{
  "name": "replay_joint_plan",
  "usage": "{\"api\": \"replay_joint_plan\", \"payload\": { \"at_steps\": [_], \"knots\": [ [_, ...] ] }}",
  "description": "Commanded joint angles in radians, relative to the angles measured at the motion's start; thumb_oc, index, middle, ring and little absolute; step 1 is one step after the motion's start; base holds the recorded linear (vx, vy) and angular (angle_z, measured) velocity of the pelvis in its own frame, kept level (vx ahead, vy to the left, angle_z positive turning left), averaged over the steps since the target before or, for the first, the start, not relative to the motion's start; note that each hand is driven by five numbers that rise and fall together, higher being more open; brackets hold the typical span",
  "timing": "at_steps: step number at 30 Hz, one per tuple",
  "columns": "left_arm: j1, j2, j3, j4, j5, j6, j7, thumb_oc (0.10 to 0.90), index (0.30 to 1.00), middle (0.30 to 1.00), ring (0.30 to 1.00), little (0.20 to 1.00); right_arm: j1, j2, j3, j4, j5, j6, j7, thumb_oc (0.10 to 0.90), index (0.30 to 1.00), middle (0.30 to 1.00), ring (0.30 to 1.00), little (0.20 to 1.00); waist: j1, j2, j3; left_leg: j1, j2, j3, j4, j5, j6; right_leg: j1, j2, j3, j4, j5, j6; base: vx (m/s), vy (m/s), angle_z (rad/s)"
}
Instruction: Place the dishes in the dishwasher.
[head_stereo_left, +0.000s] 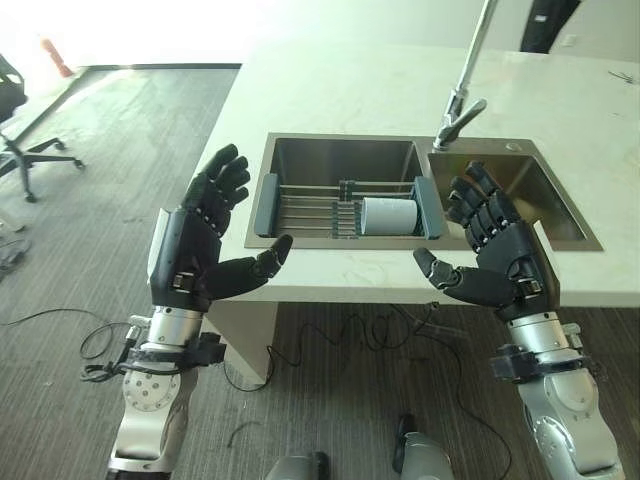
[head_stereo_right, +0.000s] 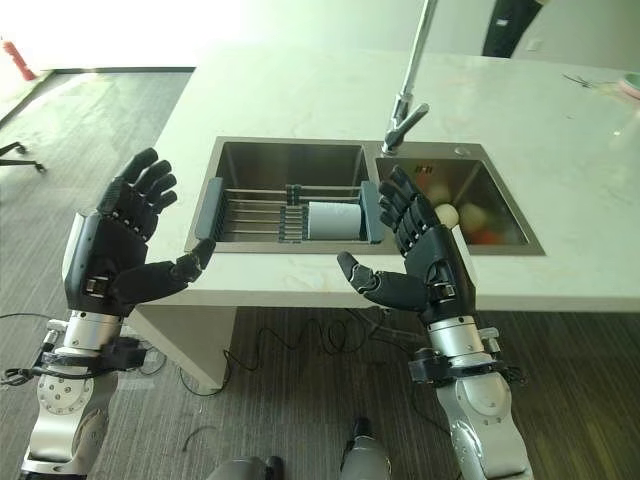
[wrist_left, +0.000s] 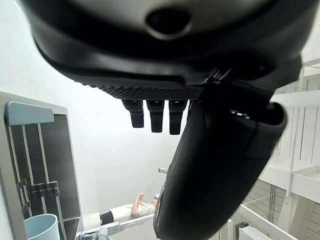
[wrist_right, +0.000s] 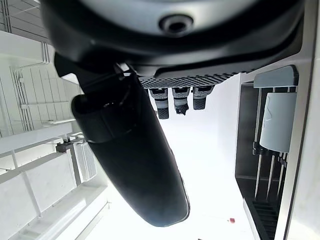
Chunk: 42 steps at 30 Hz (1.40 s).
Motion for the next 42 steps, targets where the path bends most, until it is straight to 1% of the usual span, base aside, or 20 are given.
{"api": "replay_joint_plan", "payload": {
  "at_steps": [1, 2, 3, 4, 5, 6, 8, 10, 11, 12, 13, 16, 20, 25, 27, 33, 36, 37, 40, 42],
  "knots": [
    [-0.055, 0.037, -0.005, -0.152, -0.025, -0.121, 0.014, 0.8, 0.9, 0.9, 0.9, 0.9, -0.097, -0.041, -0.052, -0.044, 0.03, -0.091, -0.024, 0.8, 0.9, 0.9, 0.9, 0.9, -0.031, 0.002, -0.109, 0.112, 0.058, 0.115, -0.092, -0.082, -0.006, 0.038, 0.053, -0.048, -0.073, 0.01, 0.017, 0.51, -0.613, 0.21],
    [-0.057, 0.032, -0.009, -0.159, -0.025, -0.13, 0.017, 0.8, 0.9, 0.9, 0.9, 0.9, -0.089, -0.053, -0.062, -0.048, 0.036, -0.089, -0.015, 0.8, 0.9, 0.9, 0.9, 0.9, -0.042, 0.007, -0.114, 0.134, 0.071, 0.124, -0.092, -0.077, -0.022, 0.05, 0.068, -0.05, -0.073, -0.004, 0.001, 0.49, -0.596, 0.14],
    [-0.059, 0.023, -0.012, -0.167, -0.043, -0.132, 0.009, 0.8, 0.9, 0.9, 0.9, 0.9, -0.073, -0.068, -0.08, -0.052, 0.044, -0.093, 0.005, 0.8, 0.9, 0.9, 0.9, 0.9, -0.045, 0.008, -0.114, 0.148, 0.077, 0.124, -0.092, 0.008, -0.047, 0.072, 0.093, -0.039, -0.073, -0.023, -0.026, 0.35, -0.426, 0.01],
    [-0.057, 0.02, -0.012, -0.169, -0.046, -0.132, 0.006, 0.8, 0.9, 0.9, 0.9, 0.9, -0.069, -0.071, -0.084, -0.055, 0.047, -0.092, 0.009, 0.8, 0.9, 0.9, 0.9, 0.9, -0.043, 0.01, -0.114, 0.153, 0.079, 0.119, -0.092, 0.032, -0.053, 0.083, 0.102, -0.037, -0.073, -0.034, -0.031, 0.33, -0.406, 0.03],
    [-0.045, 0.006, -0.006, -0.182, -0.053, -0.138, -0.004, 0.8, 0.9, 0.9, 0.9, 0.9, -0.055, -0.08, -0.096, -0.065, 0.055, -0.089, 0.031, 0.8, 0.9, 0.9, 0.9, 0.9, -0.034, -0.006, -0.11, 0.161, 0.054, 0.106, -0.092, 0.118, -0.063, 0.098, 0.107, -0.015, -0.073, -0.05, -0.052, 0.22, -0.232, -0.21],
    [-0.034, 0.0, -0.001, -0.187, -0.058, -0.142, -0.009, 0.8, 0.9, 0.9, 0.9, 0.9, -0.049, -0.08, -0.098, -0.067, 0.052, -0.09, 0.041, 0.8, 0.9, 0.9, 0.9, 0.9, -0.028, -0.013, -0.108, 0.16, 0.038, 0.102, -0.092, 0.149, -0.066, 0.104, 0.108, -0.003, -0.073, -0.059, -0.06, 0.2, -0.236, -0.17],
    [-0.019, -0.011, 0.005, -0.191, -0.064, -0.137, -0.016, 0.8, 0.9, 0.9, 0.9, 0.9, -0.041, -0.08, -0.095, -0.068, 0.042, -0.089, 0.042, 0.8, 0.9, 0.9, 0.9, 0.9, -0.013, -0.024, -0.096, 0.129, 0.016, 0.096, -0.062, 0.176, -0.064, 0.128, 0.107, 0.009, -0.073, -0.07, -0.07, 0.1, -0.13, -0.2],
    [-0.015, -0.015, 0.006, -0.189, -0.065, -0.134, -0.023, 0.8, 0.9, 0.9, 0.9, 0.9, -0.042, -0.079, -0.093, -0.066, 0.036, -0.085, 0.035, 0.8, 0.9, 0.9, 0.9, 0.9, -0.006, -0.027, -0.09, 0.111, 0.006, 0.092, -0.067, 0.16, -0.055, 0.135, 0.106, 0.009, -0.073, -0.073, -0.068, 0.07, -0.01, -0.17],
    [0.021, -0.015, 0.016, -0.182, -0.047, -0.135, -0.052, 0.8, 0.9, 0.9, 0.9, 0.9, -0.073, -0.068, -0.07, -0.045, 0.019, -0.071, 0.02, 0.8, 0.9, 0.9, 0.9, 0.9, 0.007, 0.011, -0.079, 0.035, 0.011, 0.07, -0.092, 0.055, -0.034, 0.151, 0.147, 0.019, -0.073, -0.087, -0.055, 0.11, 0.131, 0.01],
    [0.036, -0.012, 0.021, -0.18, -0.034, -0.136, -0.065, 0.8, 0.9, 0.9, 0.9, 0.9, -0.075, -0.059, -0.062, -0.045, 0.005, -0.068, 0.018, 0.8, 0.9, 0.9, 0.9, 0.9, 0.012, 0.031, -0.082, -0.016, 0.035, 0.046, -0.092, 0.062, -0.055, 0.156, 0.166, 0.022, -0.073, -0.096, -0.053, 0.13, 0.194, 0.08],
    [0.032, -0.005, 0.02, -0.177, -0.034, -0.13, -0.074, 0.8, 0.9, 0.9, 0.9, 0.9, -0.073, -0.057, -0.056, -0.05, -0.017, -0.065, 0.01, 0.8, 0.9, 0.9, 0.9, 0.9, 0.016, 0.043, -0.081, -0.058, 0.059, 0.038, -0.092, 0.093, -0.08, 0.169, 0.172, 0.017, -0.073, -0.109, -0.053, 0.07, 0.157, 0.12],
    [-0.004, 0.011, 0.0, -0.158, -0.031, -0.108, -0.06, 0.8, 0.9, 0.9, 0.9, 0.9, -0.084, -0.084, -0.053, -0.045, -0.011, -0.063, 0.005, 0.8, 0.9, 0.9, 0.9, 0.9, 0.009, 0.044, -0.092, -0.062, 0.071, 0.041, -0.092, 0.077, -0.076, 0.172, 0.151, 0.004, -0.073, -0.12, -0.048, 0.03, 0.17, -0.07],
    [-0.025, 0.024, 0.013, -0.151, -0.067, -0.066, -0.091, 0.8, 0.9, 0.9, 0.9, 0.9, -0.044, -0.084, -0.099, -0.063, 0.034, -0.049, 0.037, 0.8, 0.9, 0.9, 0.9, 0.9, -0.008, 0.043, -0.117, -0.058, 0.083, 0.047, -0.092, 0.066, -0.076, 0.18, 0.125, -0.026, -0.073, -0.123, -0.039, 0.03, 0.162, 0.01],
    [-0.01, 0.033, 0.042, -0.151, -0.083, -0.013, -0.147, 0.8, 0.9, 0.9, 0.9, 0.9, -0.045, -0.06, -0.103, -0.057, 0.012, -0.034, 0.027, 0.8, 0.9, 0.9, 0.9, 0.9, 0.017, 0.031, -0.134, -0.05, 0.057, 0.017, -0.092, 0.048, -0.055, 0.196, 0.115, -0.042, -0.073, -0.129, -0.033, 0.05, 0.168, 0.18],
    [-0.01, 0.046, 0.055, -0.147, -0.09, -0.025, -0.165, 0.8, 0.9, 0.9, 0.9, 0.9, -0.057, -0.061, -0.096, -0.049, 0.003, -0.029, 0.027, 0.8, 0.9, 0.9, 0.9, 0.9, 0.024, 0.029, -0.135, -0.047, 0.056, 0.02, -0.092, 0.043, -0.05, 0.198, 0.112, -0.044, -0.073, -0.129, -0.031, 0.02, 0.079, 0.09],
    [-0.074, 0.162, 0.061, -0.107, 0.042, 0.045, -0.181, 0.8, 0.9, 0.9, 0.9, 0.9, -0.097, -0.088, -0.072, -0.039, -0.007, -0.005, 0.022, 0.8, 0.9, 0.9, 0.9, 0.9, 0.013, 0.036, -0.143, -0.038, 0.065, 0.05, -0.092, 0.035, -0.046, 0.199, 0.106, -0.047, -0.073, -0.13, -0.027, 0.02, 0.059, -0.05],
    [-0.133, 0.271, 0.044, -0.071, 0.155, 0.1, -0.181, 0.8, 0.9, 0.9, 0.9, 0.9, -0.12, -0.119, -0.064, -0.028, 0.006, 0.006, 0.025, 0.8, 0.9, 0.9, 0.9, 0.9, -0.003, 0.052, -0.152, -0.031, 0.07, 0.071, -0.092, 0.029, -0.044, 0.198, 0.102, -0.041, -0.073, -0.13, -0.02, 0.02, 0.064, -0.09],
    [-0.181, 0.321, 0.018, -0.049, 0.149, 0.165, -0.211, 0.8, 0.9, 0.9, 0.9, 0.9, -0.135, -0.137, -0.054, -0.021, 0.017, 0.013, 0.027, 0.8, 0.9, 0.9, 0.9, 0.9, -0.014, 0.06, -0.158, -0.027, 0.071, 0.08, -0.092, 0.025, -0.042, 0.198, 0.103, -0.034, -0.073, -0.13, -0.017, 0.02, 0.046, -0.11],
    [-0.236, 0.36, -0.011, -0.014, 0.137, 0.226, -0.234, 0.8, 0.9, 0.9, 0.9, 0.9, -0.149, -0.148, -0.045, -0.009, 0.02, 0.015, 0.035, 0.8, 0.9, 0.9, 0.9, 0.9, -0.028, 0.068, -0.161, -0.022, 0.072, 0.093, -0.092, 0.023, -0.04, 0.195, 0.104, -0.025, -0.073, -0.128, -0.014, 0.01, 0.033, -0.15],
    [-0.32, 0.404, -0.056, 0.057, 0.115, 0.286, -0.241, 0.8, 0.9, 0.9, 0.9, 0.9, -0.171, -0.163, -0.026, 0.004, 0.024, 0.022, 0.042, 0.8, 0.9, 0.9, 0.9, 0.9, -0.048, 0.079, -0.165, -0.015, 0.074, 0.112, -0.092, 0.018, -0.038, 0.193, 0.109, -0.009, -0.073, -0.126, -0.012, 0.01, 0.042, -0.24]
  ]
}}
